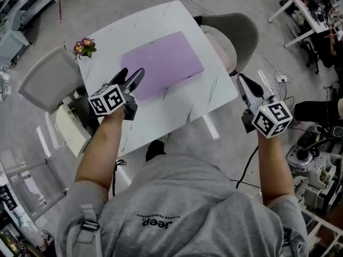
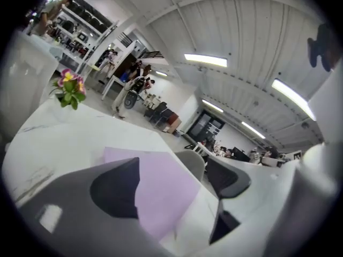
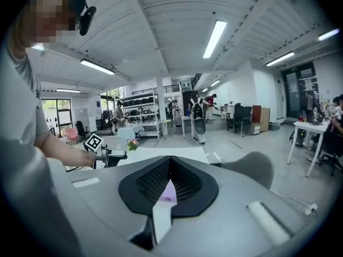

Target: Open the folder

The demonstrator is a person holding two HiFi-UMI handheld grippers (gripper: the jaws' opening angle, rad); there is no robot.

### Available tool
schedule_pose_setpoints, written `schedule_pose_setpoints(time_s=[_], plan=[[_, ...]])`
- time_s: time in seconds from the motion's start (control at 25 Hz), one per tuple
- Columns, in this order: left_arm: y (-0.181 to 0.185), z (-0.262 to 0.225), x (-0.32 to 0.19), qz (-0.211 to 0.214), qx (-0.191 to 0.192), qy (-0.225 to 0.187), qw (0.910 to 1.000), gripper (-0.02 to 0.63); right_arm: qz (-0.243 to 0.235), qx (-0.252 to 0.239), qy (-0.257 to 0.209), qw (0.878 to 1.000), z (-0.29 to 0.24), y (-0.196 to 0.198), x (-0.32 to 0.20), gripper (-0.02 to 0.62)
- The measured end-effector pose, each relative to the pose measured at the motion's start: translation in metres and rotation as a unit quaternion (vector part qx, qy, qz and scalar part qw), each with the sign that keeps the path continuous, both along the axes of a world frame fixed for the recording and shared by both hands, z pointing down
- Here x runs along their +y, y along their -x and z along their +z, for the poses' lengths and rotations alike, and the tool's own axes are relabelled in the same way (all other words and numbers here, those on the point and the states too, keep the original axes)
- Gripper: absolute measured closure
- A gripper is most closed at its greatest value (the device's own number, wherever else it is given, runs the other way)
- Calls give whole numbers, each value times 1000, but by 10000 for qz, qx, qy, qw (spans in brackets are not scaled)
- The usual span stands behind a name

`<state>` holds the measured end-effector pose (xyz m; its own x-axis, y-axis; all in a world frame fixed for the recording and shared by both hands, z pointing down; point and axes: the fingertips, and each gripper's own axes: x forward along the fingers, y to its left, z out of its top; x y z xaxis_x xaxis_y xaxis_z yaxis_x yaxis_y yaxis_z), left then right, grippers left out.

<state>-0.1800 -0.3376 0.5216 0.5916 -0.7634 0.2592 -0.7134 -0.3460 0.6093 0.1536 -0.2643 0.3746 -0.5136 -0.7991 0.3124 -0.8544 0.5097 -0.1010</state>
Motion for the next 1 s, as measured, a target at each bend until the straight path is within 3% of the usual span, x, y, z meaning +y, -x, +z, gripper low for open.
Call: schedule_pose_setpoints(time_s=[0.28,0.6,0.72,0.88,1.0], plan=[[35,81,-31,-411,67,888,9952,167,-115,-5,227,9997,31,34,-27,592],[44,122,-58,-492,-93,1156,9920,172,-231,-58,338,9991,56,64,-51,592],[44,131,-64,-507,-320,1236,9905,223,-269,-90,393,9988,64,70,-53,592],[49,143,-65,-634,-893,1323,9851,378,-258,-117,472,9985,72,70,-53,592],[51,146,-64,-654,-1237,1281,9818,405,-220,-139,504,9984,76,66,-52,592]])
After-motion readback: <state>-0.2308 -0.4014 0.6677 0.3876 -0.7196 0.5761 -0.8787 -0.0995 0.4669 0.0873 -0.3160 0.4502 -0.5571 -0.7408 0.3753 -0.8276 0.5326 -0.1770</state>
